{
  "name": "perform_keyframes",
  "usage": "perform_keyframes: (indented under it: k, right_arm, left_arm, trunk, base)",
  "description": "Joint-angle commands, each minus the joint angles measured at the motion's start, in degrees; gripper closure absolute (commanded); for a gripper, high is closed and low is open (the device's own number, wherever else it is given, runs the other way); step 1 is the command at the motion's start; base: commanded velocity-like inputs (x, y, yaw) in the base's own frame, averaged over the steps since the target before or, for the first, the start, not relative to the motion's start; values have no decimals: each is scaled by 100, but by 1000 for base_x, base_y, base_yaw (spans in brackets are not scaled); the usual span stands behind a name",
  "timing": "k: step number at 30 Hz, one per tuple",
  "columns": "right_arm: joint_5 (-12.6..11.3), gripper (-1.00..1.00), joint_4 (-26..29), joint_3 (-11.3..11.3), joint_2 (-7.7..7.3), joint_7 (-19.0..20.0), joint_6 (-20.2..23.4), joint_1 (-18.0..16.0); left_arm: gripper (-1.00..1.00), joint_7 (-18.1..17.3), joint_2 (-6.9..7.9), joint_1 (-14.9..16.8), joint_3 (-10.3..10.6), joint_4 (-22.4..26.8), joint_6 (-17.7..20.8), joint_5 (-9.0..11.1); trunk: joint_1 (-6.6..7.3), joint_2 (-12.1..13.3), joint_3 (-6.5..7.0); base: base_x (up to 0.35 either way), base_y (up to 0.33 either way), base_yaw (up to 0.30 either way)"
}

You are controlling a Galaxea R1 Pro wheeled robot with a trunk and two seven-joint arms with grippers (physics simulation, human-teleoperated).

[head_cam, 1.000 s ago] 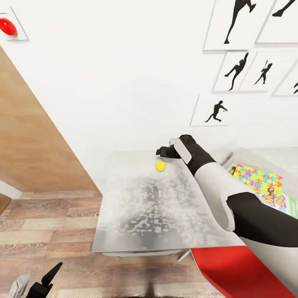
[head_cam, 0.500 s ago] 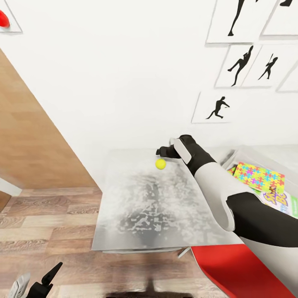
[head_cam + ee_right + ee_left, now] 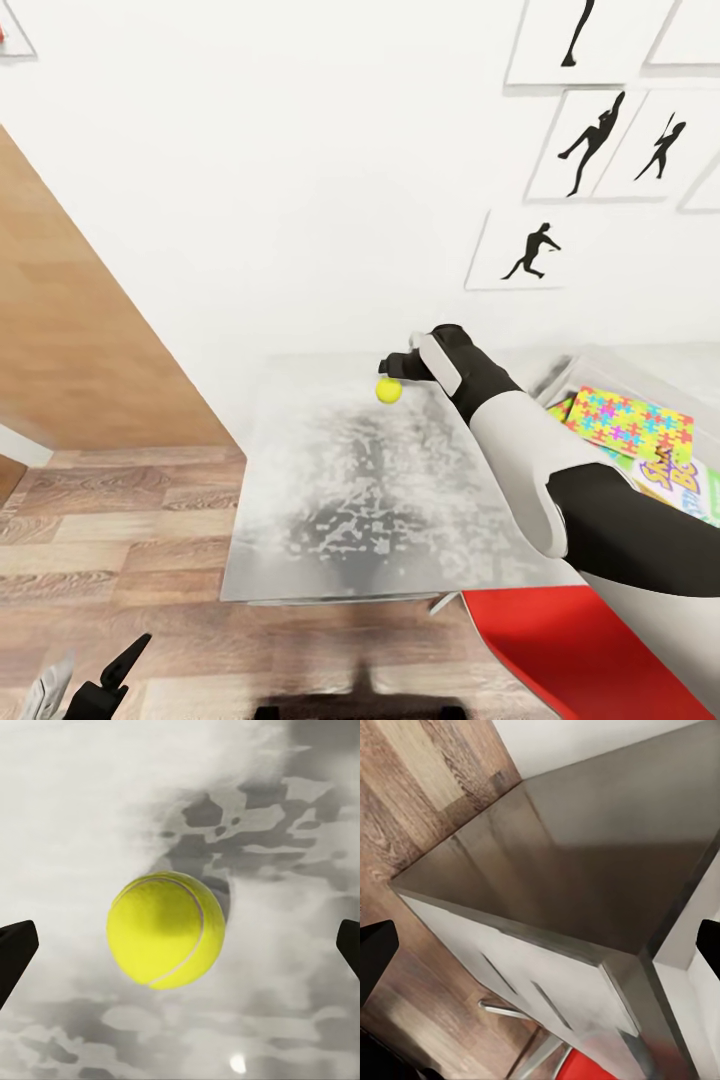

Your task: Put all the toys in the child's room - the three board games (two on the bed and one on the table), the two jigsaw puzzles on the table, and the tennis ball on the table - inside the toy box on the table in the child's room.

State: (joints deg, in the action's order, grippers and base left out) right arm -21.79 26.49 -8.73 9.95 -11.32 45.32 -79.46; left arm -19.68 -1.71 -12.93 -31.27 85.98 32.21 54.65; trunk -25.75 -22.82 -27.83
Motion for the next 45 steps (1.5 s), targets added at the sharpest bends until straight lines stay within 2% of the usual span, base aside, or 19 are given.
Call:
perform_keyframes:
  k: [1,45]
  right_arm:
    - [-54,-100,5,-39,-1,-47,15,-5]
    - [-36,-100,28,-56,5,20,22,-284]
  left_arm:
    - [-100,-1,-5,1,-13,6,49,37]
    - [-100,6,1,6,-10,4,48,37]
  trunk:
    - [-3,-10,-17]
    - [-3,-10,-424]
  base:
    - [0,0,0]
    - [0,0,0]
